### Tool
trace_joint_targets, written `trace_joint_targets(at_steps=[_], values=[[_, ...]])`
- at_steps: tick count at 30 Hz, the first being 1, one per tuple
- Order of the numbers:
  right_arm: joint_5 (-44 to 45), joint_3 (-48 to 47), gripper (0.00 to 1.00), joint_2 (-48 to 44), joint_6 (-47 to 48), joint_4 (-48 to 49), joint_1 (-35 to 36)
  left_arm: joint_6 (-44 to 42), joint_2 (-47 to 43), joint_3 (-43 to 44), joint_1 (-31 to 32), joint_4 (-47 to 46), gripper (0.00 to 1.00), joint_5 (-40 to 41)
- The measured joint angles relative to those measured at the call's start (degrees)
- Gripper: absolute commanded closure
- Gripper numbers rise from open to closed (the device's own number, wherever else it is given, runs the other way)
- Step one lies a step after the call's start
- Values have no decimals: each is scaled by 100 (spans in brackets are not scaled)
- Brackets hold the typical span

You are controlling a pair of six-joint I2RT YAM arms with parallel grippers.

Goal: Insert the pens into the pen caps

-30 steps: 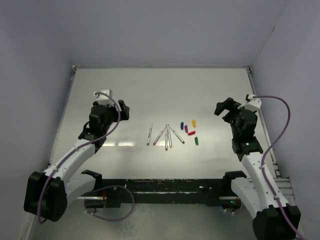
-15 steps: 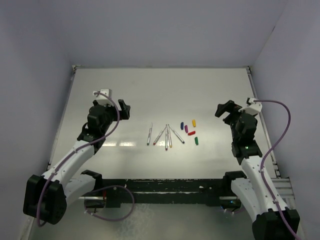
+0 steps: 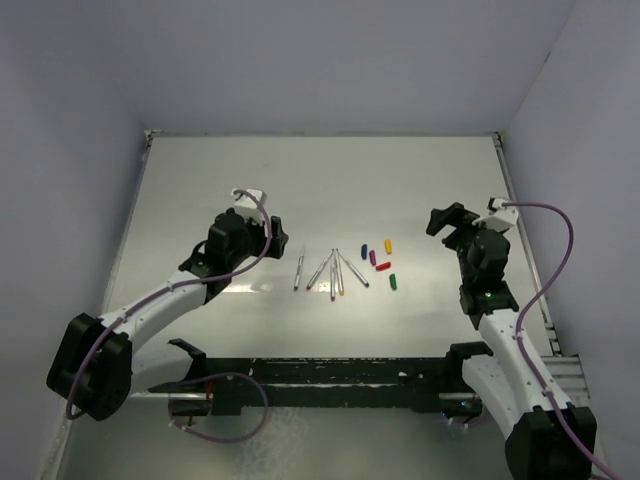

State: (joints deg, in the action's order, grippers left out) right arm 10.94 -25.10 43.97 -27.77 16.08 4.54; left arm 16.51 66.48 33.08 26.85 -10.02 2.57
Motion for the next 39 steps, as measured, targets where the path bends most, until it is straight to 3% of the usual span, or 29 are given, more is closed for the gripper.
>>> trace_joint_targets(at_steps=[6,8,10,14,20,24,26,27,34,39], values=[[-2,7,0,2,-4,138,0,129,31,203,234,481,25,114],[-17,9,3,2,-2,138,0,195,37,236,389,610,39,179],[-31,31,4,-11,13,140,0,245,59,245,581,750,62,273],[2,188,4,-144,63,140,0,295,144,249,785,1025,51,321],[-9,234,1,-140,63,94,0,293,450,354,798,1182,44,289],[-42,232,1,151,74,57,0,293,717,402,807,1180,45,105],[-68,232,1,251,76,33,0,286,828,411,813,1172,64,13],[-96,232,1,271,76,28,0,284,866,415,815,1174,63,-9],[-162,232,2,289,76,52,0,326,1375,802,848,1276,38,-116],[-162,232,2,291,76,39,0,389,1716,1029,883,1316,36,-199]])
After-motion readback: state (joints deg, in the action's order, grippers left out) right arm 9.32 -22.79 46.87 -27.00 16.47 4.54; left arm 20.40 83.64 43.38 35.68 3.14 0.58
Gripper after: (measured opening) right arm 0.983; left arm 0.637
